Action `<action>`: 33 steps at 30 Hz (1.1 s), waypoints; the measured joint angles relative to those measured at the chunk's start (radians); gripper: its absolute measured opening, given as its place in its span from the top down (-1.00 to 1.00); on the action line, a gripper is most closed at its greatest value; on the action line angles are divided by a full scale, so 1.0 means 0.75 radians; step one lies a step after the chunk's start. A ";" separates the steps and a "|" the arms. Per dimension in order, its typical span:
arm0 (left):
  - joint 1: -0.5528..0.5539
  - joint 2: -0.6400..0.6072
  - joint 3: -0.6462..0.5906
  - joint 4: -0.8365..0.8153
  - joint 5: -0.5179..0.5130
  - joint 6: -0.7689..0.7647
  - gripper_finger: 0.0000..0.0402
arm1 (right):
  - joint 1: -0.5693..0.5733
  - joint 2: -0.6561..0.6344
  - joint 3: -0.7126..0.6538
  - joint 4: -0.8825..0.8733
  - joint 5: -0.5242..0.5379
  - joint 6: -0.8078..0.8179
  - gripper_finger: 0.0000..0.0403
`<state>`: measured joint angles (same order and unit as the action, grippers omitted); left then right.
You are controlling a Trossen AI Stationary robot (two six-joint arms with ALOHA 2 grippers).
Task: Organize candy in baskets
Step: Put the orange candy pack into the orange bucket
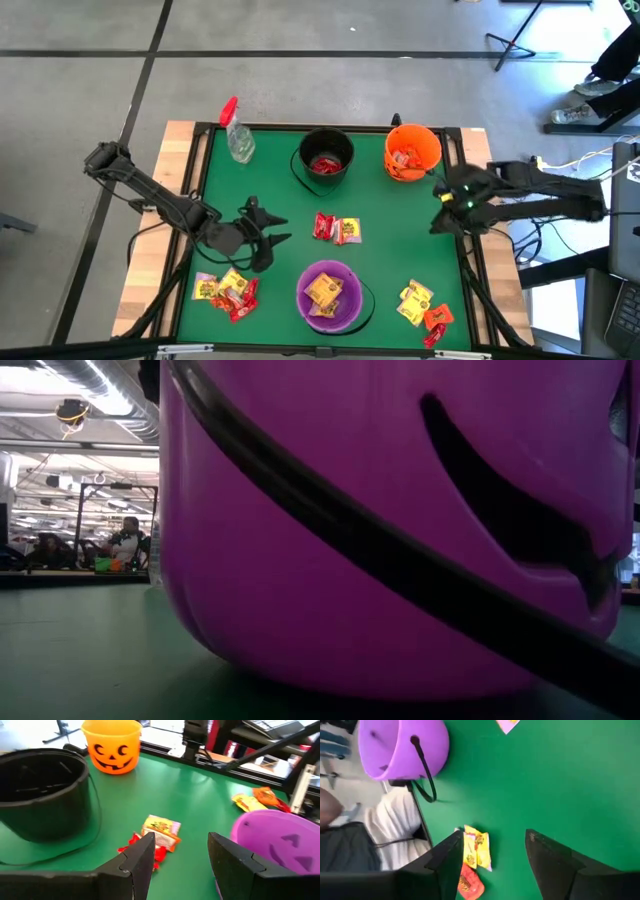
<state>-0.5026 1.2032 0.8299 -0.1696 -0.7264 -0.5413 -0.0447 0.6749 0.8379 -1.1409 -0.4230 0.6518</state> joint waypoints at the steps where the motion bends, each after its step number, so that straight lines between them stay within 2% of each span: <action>1: 0.000 0.002 0.000 0.000 -0.009 0.001 0.14 | 0.074 -0.006 0.000 0.012 0.051 0.053 -0.03; 7: -0.005 0.003 0.000 -0.002 -0.013 -0.010 0.14 | 0.500 0.058 0.000 0.258 0.332 0.249 -0.03; 12: -0.031 0.003 0.000 -0.002 -0.003 -0.043 0.14 | 0.780 0.198 0.000 0.502 0.545 0.275 -0.03; 15: -0.052 0.003 0.000 -0.001 -0.002 -0.050 0.14 | 0.910 0.313 0.000 0.633 0.623 0.277 -0.03; 20: -0.080 0.003 0.000 -0.002 -0.001 -0.071 0.14 | 1.057 0.515 -0.001 0.834 0.645 0.297 -0.03; 25: -0.101 0.003 0.000 -0.001 -0.002 -0.073 0.14 | 1.140 0.676 -0.001 0.985 0.625 0.314 -0.03; 29: -0.102 0.002 0.000 -0.001 -0.002 -0.078 0.14 | 1.169 0.730 -0.001 1.020 0.553 0.403 -0.03; 33: -0.102 0.002 0.000 -0.001 -0.002 -0.079 0.14 | 1.208 0.735 -0.001 1.044 0.592 0.426 -0.03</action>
<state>-0.5789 1.2049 0.8299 -0.1703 -0.7277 -0.6003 0.8609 1.2263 0.8375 -0.3575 0.0207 0.9712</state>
